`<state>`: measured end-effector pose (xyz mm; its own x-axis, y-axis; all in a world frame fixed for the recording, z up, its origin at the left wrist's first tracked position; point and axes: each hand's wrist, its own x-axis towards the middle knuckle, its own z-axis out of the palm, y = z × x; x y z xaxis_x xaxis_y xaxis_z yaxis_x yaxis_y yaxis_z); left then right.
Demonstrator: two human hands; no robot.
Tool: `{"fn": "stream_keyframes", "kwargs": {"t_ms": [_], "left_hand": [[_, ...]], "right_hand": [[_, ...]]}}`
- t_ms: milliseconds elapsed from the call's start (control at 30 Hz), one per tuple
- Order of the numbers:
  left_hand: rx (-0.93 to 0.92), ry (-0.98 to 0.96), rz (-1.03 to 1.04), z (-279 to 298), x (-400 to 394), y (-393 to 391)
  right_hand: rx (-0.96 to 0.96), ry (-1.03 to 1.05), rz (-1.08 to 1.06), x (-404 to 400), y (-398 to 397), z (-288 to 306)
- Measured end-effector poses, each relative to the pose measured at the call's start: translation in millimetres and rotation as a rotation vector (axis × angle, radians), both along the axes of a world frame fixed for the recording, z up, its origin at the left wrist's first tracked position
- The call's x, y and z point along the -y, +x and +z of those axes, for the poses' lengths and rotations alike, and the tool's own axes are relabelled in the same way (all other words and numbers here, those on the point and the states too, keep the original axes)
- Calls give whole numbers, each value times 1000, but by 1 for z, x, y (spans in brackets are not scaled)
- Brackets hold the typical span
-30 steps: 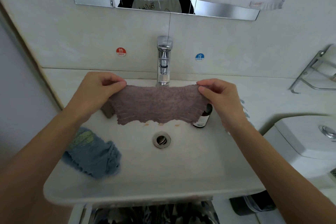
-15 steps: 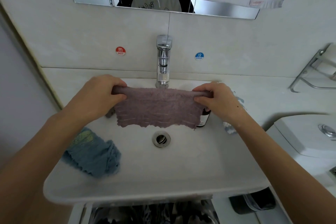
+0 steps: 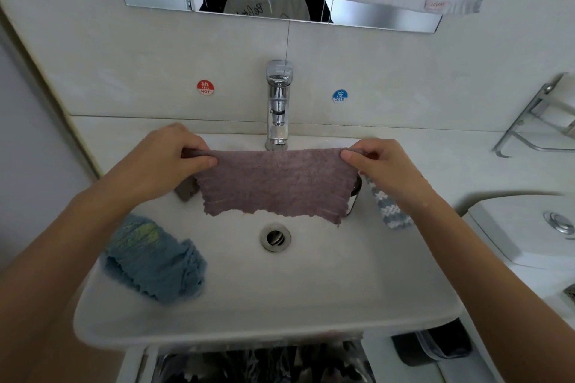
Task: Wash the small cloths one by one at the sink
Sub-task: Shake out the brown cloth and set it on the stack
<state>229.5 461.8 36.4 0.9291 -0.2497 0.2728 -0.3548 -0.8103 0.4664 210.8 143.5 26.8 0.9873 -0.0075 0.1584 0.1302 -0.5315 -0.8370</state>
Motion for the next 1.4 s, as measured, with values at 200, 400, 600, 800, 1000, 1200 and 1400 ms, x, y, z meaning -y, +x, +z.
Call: {"fn": "stream_keyframes", "kwargs": {"t_ms": [200,400,600,800,1000,1200,1400], "left_hand": [[-334,-451,-20,-2,7,0],[-491,-645,85,-8,20,-1],[-620,-779,104,-16,56,-14],[-555,-868,88,-26,100,-24],[-538,-805,-1,-31,128,-31],[-482,-641,-136,-28,136,-36],[-535,-637,-274,-23,141,-40]], "right_hand": [[-39,228,33,-5,-5,2],[-106,277,-41,-11,-10,5],[-216,444,-104,-19,-15,-5],[-102,399,-79,-33,-24,-19],[-16,301,-38,-42,-27,-31],[1,299,-32,-41,-31,-39],[19,227,19,-32,-38,-41]]}}
